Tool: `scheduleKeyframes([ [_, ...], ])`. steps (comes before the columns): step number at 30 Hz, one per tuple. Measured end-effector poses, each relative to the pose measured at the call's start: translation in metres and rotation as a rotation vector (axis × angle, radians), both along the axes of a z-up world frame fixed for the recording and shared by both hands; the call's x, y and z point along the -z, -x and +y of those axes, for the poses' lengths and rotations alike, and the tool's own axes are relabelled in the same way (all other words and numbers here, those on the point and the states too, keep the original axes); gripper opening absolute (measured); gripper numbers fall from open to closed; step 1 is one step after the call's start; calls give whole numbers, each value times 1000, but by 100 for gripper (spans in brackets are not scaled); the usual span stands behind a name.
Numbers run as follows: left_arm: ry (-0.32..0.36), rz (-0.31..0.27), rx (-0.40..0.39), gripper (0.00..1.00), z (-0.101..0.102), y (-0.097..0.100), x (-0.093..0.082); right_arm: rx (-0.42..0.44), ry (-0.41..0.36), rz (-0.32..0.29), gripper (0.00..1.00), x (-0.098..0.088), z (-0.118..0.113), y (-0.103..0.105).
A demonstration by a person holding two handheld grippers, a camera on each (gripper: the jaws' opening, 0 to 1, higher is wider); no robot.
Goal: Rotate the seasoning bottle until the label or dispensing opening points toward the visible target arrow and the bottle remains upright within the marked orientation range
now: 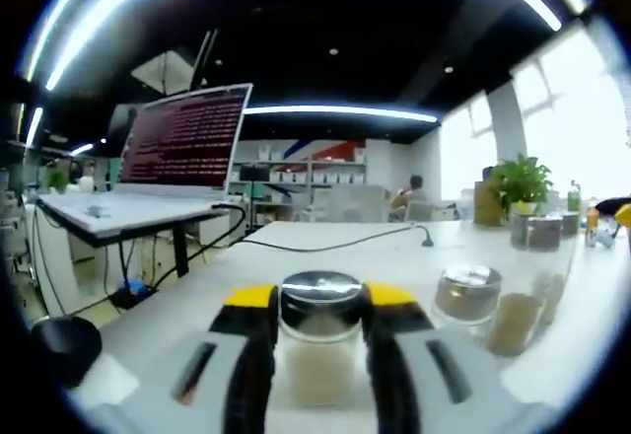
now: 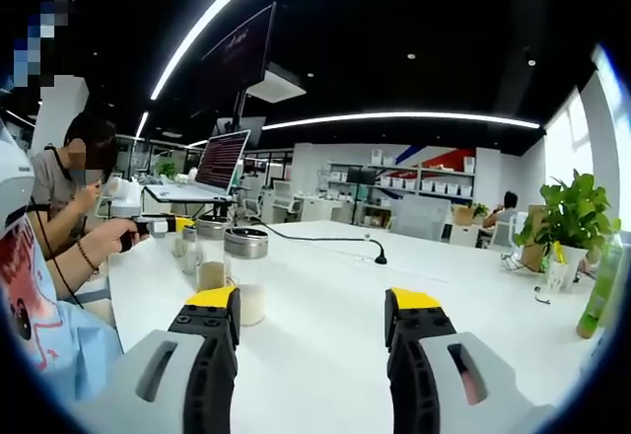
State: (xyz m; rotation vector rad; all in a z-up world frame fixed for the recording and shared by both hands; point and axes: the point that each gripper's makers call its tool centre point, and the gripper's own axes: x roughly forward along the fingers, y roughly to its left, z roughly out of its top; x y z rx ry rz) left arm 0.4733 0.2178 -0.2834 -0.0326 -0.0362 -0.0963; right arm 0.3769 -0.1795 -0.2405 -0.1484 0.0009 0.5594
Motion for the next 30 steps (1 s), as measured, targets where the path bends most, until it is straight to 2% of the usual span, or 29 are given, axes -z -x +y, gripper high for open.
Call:
scheduleKeyframes([
  [8,-9,6,37,34,-3,1,0,-12,-13,3,58,-1,5,0],
  [15,0,1,112,34,-3,1,0,18,-50,19,61,-1,-4,-2],
  [23,-8,-5,159,34,-5,2,-1,14,-23,17,61,0,-1,-1],
  [30,-7,-7,232,34,-9,2,-1,-4,-18,29,61,3,5,-2],
])
